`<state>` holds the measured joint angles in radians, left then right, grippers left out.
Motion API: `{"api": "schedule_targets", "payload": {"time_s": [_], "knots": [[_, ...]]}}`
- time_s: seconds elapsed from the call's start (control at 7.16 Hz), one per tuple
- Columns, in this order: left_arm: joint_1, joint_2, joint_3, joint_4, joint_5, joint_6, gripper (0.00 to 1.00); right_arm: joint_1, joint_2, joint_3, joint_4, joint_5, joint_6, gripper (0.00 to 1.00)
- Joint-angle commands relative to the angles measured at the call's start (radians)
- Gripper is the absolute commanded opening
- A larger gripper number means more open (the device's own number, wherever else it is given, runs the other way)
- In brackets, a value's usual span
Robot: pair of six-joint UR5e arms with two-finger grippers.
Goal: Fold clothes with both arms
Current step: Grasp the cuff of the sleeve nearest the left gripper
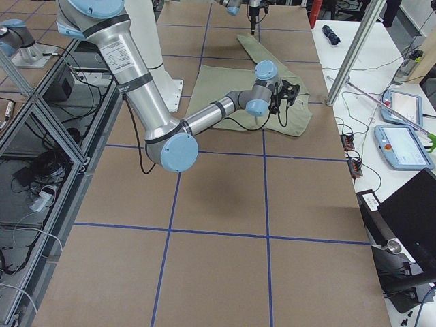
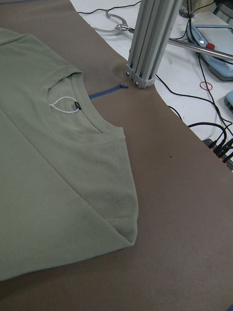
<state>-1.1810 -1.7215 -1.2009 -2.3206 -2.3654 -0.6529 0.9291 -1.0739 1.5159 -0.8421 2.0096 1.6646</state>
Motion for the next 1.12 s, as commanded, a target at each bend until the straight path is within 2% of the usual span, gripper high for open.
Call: {"api": "schedule_targets", "payload": {"time_s": [0.0,0.42,0.98], "knots": [[0.017,0.002,0.006,0.000,0.002,-0.001,0.83,0.016,-0.020,0.016,0.000,0.020,-0.020,1.00],[0.017,0.010,0.020,0.000,0.002,0.003,0.80,0.014,-0.017,0.020,0.000,0.015,-0.019,1.00],[0.018,0.017,0.024,0.000,-0.003,0.006,0.71,0.014,-0.015,0.021,0.000,0.015,-0.019,1.00]]}}
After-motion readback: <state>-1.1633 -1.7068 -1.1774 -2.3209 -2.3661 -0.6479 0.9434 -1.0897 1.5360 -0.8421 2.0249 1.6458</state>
